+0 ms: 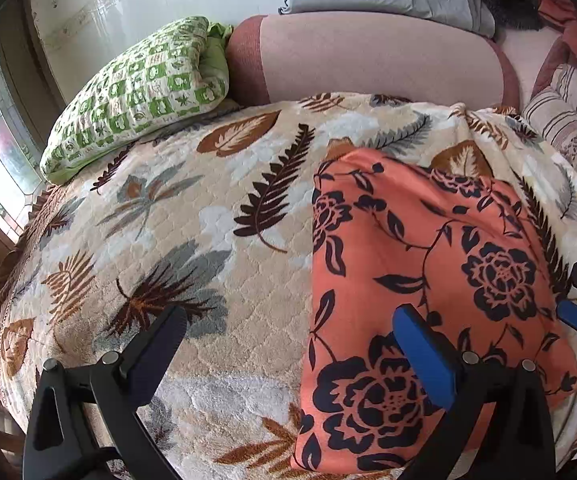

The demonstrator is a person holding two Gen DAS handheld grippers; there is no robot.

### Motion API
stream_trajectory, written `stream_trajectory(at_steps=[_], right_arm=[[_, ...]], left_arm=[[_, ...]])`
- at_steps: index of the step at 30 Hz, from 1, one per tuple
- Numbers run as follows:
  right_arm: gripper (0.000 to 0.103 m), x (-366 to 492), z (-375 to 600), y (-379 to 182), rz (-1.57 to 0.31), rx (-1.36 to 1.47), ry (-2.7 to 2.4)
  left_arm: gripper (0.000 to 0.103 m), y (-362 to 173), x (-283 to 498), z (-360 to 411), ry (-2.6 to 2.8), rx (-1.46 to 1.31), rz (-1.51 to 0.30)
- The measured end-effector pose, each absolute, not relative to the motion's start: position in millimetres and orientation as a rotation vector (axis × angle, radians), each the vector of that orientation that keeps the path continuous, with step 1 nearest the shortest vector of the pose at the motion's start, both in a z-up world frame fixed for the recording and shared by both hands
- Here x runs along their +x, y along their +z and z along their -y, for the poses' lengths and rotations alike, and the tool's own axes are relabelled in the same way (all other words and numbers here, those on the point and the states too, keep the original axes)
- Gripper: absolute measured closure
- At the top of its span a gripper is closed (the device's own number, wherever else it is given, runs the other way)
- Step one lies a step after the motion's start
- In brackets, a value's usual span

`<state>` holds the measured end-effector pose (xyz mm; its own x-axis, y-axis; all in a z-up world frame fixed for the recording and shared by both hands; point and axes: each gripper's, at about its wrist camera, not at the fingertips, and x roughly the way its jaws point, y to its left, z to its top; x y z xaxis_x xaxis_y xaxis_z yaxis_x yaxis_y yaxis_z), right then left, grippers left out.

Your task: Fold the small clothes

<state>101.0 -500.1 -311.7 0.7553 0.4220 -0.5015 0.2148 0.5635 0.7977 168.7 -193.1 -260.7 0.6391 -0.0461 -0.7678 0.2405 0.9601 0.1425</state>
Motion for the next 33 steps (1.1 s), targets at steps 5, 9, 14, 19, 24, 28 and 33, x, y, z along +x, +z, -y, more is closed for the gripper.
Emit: stream_trajectory(at_steps=[5, 9, 14, 19, 24, 28, 33], right_arm=[[0.030, 102, 508, -313, -0.731, 1.014, 0.097], [0.030, 101, 509, -311, -0.730, 1.017, 0.101], [0.029, 101, 509, -313, -0.737, 1.020, 0.090], [0.029, 100, 511, -314, -0.741, 1.020, 0.083], [0.029, 99, 512, -314, -0.744, 1.018, 0.076], [0.029, 98, 515, -315, -0.746, 1.009, 0.071], [0.029, 97, 520, -315, -0.734, 1.007, 0.070]], left_arm=[[0.000, -251, 165, 194, -0.175, 0.236, -0.846], [0.000, -249, 165, 193, -0.173, 0.233, -0.846], [0.000, -249, 165, 191, -0.168, 0.232, -0.851], [0.000, -251, 167, 190, -0.164, 0.234, -0.860], [0.000, -254, 172, 190, -0.161, 0.234, -0.868], [0.000, -257, 175, 192, -0.167, 0.235, -0.877], [0.000, -263, 181, 195, -0.173, 0.230, -0.893]])
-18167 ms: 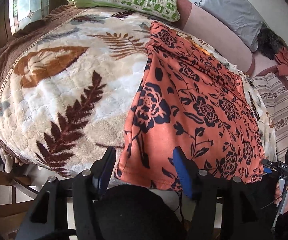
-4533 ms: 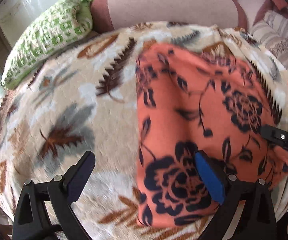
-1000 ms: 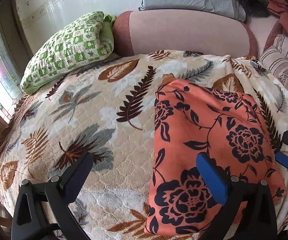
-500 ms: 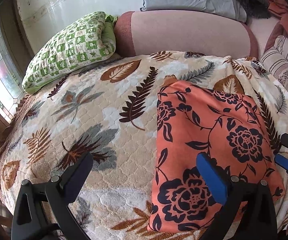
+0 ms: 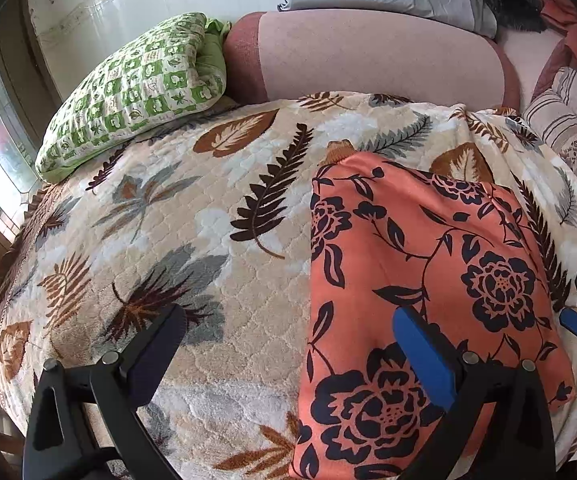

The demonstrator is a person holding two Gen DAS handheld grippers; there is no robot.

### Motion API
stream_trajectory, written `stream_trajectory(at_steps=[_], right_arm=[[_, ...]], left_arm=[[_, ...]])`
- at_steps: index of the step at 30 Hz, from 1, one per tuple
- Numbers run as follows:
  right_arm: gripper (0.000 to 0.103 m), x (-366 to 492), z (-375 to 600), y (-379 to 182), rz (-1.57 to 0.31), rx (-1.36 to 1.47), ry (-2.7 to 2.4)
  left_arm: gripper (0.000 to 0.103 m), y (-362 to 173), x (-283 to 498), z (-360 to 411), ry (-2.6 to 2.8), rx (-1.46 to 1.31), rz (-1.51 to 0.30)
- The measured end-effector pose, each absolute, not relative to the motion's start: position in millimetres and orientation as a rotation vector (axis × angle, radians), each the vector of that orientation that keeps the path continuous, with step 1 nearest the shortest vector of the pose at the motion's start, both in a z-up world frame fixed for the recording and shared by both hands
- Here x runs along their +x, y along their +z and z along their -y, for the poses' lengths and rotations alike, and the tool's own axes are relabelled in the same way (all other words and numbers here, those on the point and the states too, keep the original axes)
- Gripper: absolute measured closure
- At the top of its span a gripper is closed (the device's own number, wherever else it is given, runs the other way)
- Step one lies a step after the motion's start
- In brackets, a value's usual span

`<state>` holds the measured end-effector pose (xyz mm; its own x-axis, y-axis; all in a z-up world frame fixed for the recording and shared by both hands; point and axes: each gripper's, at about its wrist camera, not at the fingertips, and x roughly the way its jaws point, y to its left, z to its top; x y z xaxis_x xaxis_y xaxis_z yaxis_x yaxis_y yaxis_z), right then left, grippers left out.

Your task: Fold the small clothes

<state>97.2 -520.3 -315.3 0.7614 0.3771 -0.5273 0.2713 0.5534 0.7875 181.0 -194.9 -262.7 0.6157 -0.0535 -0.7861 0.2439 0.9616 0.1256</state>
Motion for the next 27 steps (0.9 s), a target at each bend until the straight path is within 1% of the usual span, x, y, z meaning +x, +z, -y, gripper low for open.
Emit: stream_trajectory(at_steps=[6, 27], right_arm=[[0.025, 104, 517, -315, -0.744, 0.990, 0.093], [0.025, 122, 509, -321, -0.779, 0.971, 0.064]], left_arm=[[0.000, -269, 188, 200, -0.187, 0.229, -0.907], [0.000, -287, 210, 205, -0.210, 0.185, -0.943]])
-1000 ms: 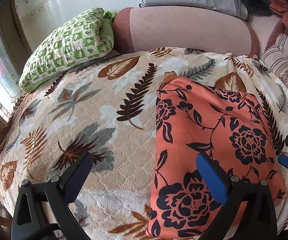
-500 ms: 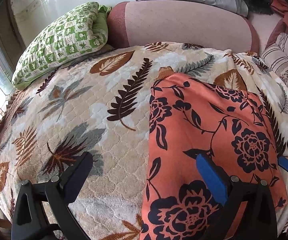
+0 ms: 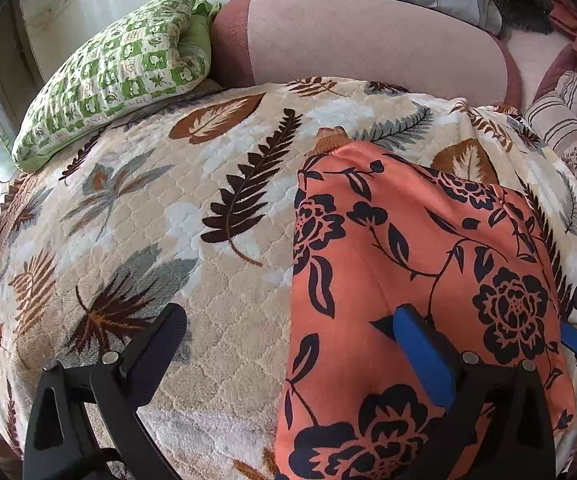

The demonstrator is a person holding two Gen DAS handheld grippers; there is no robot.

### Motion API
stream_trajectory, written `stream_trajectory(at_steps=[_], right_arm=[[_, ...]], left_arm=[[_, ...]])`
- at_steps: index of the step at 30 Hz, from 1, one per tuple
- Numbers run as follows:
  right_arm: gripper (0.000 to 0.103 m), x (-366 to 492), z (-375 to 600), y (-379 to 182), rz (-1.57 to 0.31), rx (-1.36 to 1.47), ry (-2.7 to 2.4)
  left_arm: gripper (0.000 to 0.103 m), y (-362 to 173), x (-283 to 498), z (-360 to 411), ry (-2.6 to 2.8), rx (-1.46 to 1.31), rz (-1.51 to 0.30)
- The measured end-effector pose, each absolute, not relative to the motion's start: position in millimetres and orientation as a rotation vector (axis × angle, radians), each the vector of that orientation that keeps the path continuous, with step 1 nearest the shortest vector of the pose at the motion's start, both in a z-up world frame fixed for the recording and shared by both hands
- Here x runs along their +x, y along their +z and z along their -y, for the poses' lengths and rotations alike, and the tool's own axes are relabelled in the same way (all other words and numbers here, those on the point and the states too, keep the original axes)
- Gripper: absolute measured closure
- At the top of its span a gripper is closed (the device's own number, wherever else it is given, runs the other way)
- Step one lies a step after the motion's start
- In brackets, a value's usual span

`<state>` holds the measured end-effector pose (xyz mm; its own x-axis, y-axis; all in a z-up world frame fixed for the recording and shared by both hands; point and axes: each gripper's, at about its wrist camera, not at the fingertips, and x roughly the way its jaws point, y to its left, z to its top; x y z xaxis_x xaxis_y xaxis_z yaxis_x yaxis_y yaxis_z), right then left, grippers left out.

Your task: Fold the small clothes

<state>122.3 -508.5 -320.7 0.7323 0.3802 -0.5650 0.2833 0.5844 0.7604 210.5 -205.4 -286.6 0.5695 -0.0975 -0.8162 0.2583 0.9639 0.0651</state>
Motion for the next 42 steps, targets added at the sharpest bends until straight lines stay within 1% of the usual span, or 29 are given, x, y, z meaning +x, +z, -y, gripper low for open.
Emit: stream_trajectory(at_steps=[14, 19, 23, 27, 31, 33, 36, 38, 39, 41, 42], right_arm=[[0.025, 141, 506, -322, -0.790, 0.941, 0.038], [0.025, 139, 510, -318, -0.775, 0.923, 0.024], [0.023, 135, 522, -324, -0.778, 0.982, 0.019], [0.022, 138, 525, -333, -0.810, 1.019, 0.029], [0.018, 150, 516, -340, -0.871, 0.993, 0.055], [0.013, 153, 510, -339, -0.869, 0.965, 0.059], [0.013, 162, 493, -341, -0.895, 0.965, 0.152], [0.015, 168, 476, -339, -0.926, 0.882, 0.144], [0.020, 169, 469, -335, -0.923, 0.832, 0.124], [0.032, 169, 464, -332, -0.916, 0.807, 0.118], [0.040, 168, 463, -331, -0.912, 0.804, 0.116]], left_arm=[[0.000, -291, 219, 209, -0.235, 0.167, -0.954], [0.000, -283, 220, 202, -0.286, 0.139, -0.989], [0.000, -274, 227, 188, -0.329, 0.118, -1.017], [0.000, -286, 239, 183, -0.386, 0.123, -1.110], [0.000, -301, 237, 191, -0.535, 0.032, -1.169], [0.000, -312, 234, 199, -0.617, -0.012, -1.228], [0.001, -327, 229, 211, -0.672, -0.018, -1.270], [0.003, -329, 227, 212, -0.670, -0.047, -1.259], [0.007, -327, 226, 211, -0.664, -0.054, -1.248], [0.016, -324, 227, 206, -0.651, -0.076, -1.241], [0.026, -322, 226, 203, -0.648, -0.083, -1.234]])
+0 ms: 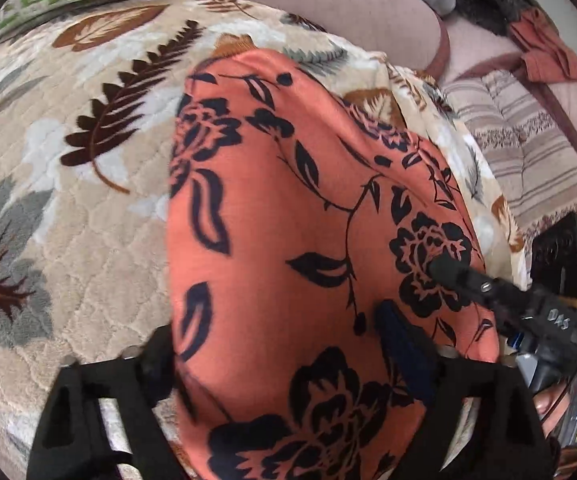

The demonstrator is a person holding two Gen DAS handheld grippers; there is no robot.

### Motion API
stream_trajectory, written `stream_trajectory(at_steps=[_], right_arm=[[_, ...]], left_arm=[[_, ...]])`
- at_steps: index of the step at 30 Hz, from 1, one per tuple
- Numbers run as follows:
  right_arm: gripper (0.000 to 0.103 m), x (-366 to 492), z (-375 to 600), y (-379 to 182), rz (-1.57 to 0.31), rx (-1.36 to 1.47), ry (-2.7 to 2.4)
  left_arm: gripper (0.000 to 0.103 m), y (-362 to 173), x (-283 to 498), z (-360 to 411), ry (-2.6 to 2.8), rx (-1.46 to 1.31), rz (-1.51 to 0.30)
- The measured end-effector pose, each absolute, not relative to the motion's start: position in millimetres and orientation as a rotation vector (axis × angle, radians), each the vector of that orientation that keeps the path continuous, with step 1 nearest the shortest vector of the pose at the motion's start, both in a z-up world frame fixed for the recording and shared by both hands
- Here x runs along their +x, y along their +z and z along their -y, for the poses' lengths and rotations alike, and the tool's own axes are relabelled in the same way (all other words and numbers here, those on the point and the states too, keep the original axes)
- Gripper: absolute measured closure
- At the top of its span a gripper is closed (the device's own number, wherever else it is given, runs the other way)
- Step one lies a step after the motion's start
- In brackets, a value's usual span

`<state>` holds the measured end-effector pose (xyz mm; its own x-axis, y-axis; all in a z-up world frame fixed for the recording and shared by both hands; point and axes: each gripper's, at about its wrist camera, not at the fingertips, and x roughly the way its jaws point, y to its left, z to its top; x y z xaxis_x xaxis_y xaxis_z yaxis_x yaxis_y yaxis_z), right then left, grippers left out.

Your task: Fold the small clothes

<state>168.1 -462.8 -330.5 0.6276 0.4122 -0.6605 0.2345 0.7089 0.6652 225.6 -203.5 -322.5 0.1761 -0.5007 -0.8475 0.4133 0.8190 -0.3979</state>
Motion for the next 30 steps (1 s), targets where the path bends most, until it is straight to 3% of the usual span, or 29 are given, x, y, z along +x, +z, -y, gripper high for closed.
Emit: stream_trajectory(at_steps=[1, 4, 17, 21, 23, 24, 25, 27, 30], right_arm=[[0.045, 167, 462, -328, -0.904, 0.798, 0.109], [0.055, 164, 451, -313, -0.847, 0.752, 0.115], [0.060, 143, 377, -242, -0.531, 0.623, 0.284], [0.060, 153, 364, -259, -0.611, 0.658, 0.310], [0.059, 158, 356, -275, -0.683, 0.663, 0.284], [0.053, 166, 352, -290, -0.760, 0.679, 0.261], [0.045, 177, 351, -311, -0.879, 0.709, 0.227], [0.037, 179, 357, -334, -0.972, 0.803, 0.178], [0.032, 164, 375, -319, -0.897, 0.837, 0.159]], left_arm=[[0.038, -321, 224, 199, -0.649, -0.088, -1.224], [0.057, -309, 220, 194, -0.657, -0.072, -1.177], [0.061, -229, 198, 116, -0.537, -0.031, -0.986], [0.058, -245, 189, 102, -0.477, 0.006, -1.008], [0.052, -269, 190, 98, -0.427, 0.030, -1.050], [0.050, -282, 192, 93, -0.390, 0.044, -1.087], [0.034, -299, 196, 91, -0.324, 0.072, -1.139], [0.020, -302, 193, 76, -0.283, 0.010, -1.117], [0.020, -286, 186, 63, -0.268, 0.011, -1.111]])
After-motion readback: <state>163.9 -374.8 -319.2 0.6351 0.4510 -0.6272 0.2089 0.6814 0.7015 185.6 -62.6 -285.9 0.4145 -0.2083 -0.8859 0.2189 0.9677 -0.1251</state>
